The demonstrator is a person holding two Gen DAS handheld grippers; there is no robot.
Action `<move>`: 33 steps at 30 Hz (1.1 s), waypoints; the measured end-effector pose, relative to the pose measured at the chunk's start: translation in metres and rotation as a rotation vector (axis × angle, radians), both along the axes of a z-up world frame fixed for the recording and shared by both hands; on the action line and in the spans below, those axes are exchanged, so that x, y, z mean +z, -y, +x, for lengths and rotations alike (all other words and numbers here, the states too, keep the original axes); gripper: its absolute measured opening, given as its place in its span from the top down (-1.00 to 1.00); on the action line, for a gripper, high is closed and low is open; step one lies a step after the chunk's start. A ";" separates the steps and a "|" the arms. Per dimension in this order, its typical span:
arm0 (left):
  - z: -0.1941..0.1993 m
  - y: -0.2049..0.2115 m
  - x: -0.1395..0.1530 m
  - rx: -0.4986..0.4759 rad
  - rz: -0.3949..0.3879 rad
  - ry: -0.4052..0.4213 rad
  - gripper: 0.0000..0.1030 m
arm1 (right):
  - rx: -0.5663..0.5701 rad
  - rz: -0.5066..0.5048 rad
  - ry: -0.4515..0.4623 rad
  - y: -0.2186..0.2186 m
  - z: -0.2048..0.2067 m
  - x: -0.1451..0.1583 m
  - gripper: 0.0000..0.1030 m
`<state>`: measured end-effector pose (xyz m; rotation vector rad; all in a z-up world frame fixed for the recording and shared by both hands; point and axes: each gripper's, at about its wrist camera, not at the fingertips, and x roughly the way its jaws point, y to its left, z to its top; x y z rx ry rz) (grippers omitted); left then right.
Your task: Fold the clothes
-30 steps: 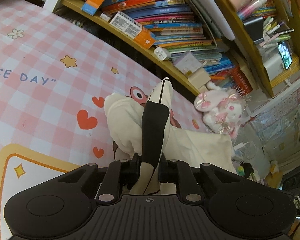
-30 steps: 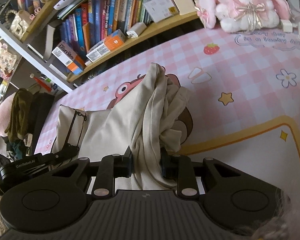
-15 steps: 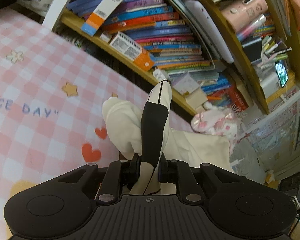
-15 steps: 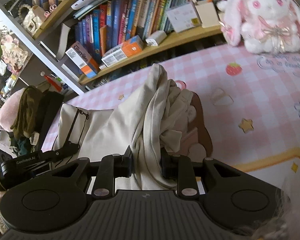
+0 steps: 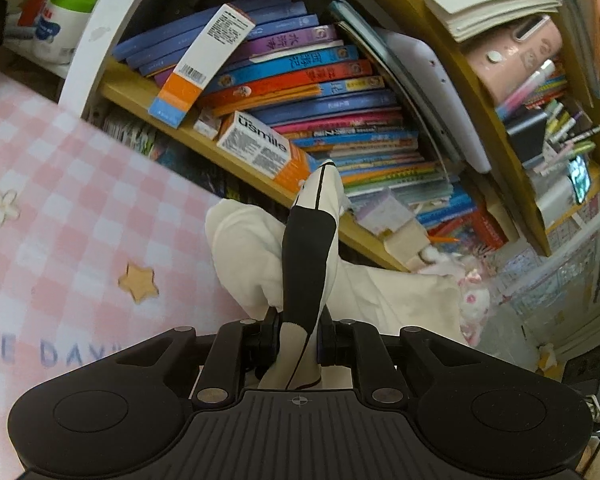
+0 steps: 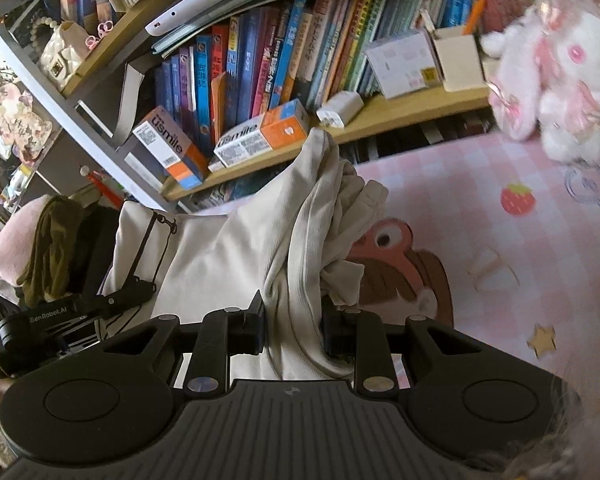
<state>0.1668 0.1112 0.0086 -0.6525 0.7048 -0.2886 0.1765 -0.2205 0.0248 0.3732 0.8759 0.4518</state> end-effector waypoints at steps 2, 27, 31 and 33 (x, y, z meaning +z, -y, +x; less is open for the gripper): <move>0.014 -0.005 -0.003 0.007 -0.012 -0.003 0.73 | -0.001 -0.002 0.005 -0.006 0.012 -0.001 0.56; 0.124 -0.033 -0.067 0.012 -0.026 -0.088 0.70 | -0.091 0.110 -0.086 -0.013 0.134 -0.085 0.55; 0.125 -0.044 -0.078 0.032 -0.106 -0.101 0.59 | -0.159 0.247 -0.161 0.005 0.135 -0.109 0.48; 0.124 -0.049 -0.085 0.051 -0.161 -0.116 0.53 | -0.173 0.287 -0.179 0.010 0.135 -0.114 0.43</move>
